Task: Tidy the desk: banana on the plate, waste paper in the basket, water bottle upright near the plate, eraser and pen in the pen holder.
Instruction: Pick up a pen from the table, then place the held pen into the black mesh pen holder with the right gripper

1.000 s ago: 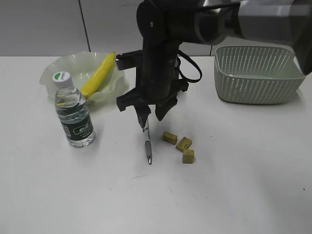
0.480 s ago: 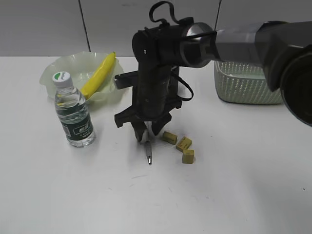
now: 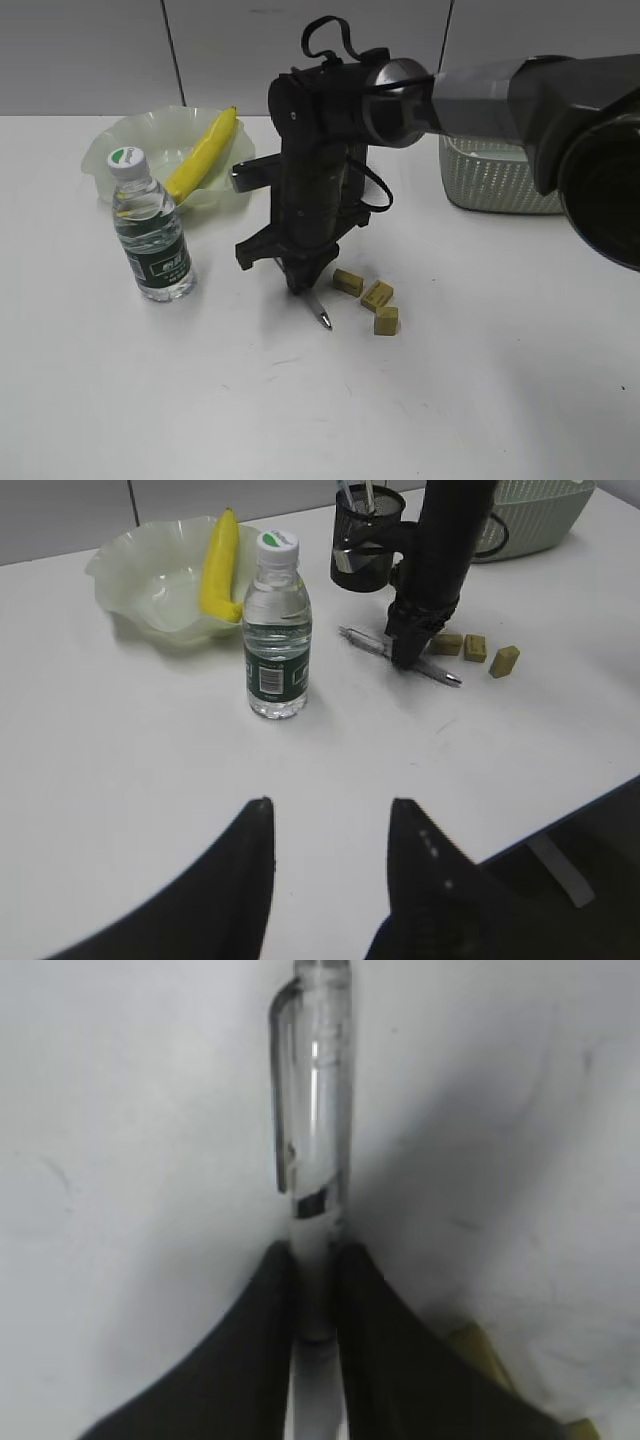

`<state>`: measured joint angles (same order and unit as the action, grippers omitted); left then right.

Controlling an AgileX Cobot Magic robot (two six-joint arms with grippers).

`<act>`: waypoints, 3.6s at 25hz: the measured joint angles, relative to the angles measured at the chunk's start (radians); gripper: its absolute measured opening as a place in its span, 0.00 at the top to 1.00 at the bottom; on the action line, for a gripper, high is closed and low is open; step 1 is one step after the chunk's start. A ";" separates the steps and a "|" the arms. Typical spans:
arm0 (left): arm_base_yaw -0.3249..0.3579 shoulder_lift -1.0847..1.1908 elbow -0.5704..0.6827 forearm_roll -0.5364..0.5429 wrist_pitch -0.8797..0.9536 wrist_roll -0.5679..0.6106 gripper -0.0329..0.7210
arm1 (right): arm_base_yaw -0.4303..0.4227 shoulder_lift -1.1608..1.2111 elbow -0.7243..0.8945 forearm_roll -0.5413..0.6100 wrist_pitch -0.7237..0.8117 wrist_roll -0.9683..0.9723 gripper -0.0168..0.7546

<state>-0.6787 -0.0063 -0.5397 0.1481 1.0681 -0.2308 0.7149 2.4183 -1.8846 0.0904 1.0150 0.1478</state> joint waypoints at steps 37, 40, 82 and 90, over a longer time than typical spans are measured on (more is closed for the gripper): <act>0.000 0.000 0.000 0.000 0.000 0.000 0.57 | -0.152 -0.348 0.122 -0.187 -0.804 0.057 0.84; 0.000 0.000 0.000 0.000 0.000 0.000 0.57 | -0.161 -0.315 0.172 -0.183 -0.861 0.081 0.84; 0.000 0.000 0.000 0.001 0.000 0.000 0.57 | -0.175 -0.271 0.181 -0.271 -0.623 0.094 0.40; 0.000 0.000 0.000 0.001 0.000 0.000 0.57 | -0.175 -0.476 0.181 -0.280 -0.199 0.044 0.40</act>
<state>-0.6787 -0.0063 -0.5397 0.1490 1.0681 -0.2308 0.5404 1.9418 -1.7039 -0.1900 0.8160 0.1923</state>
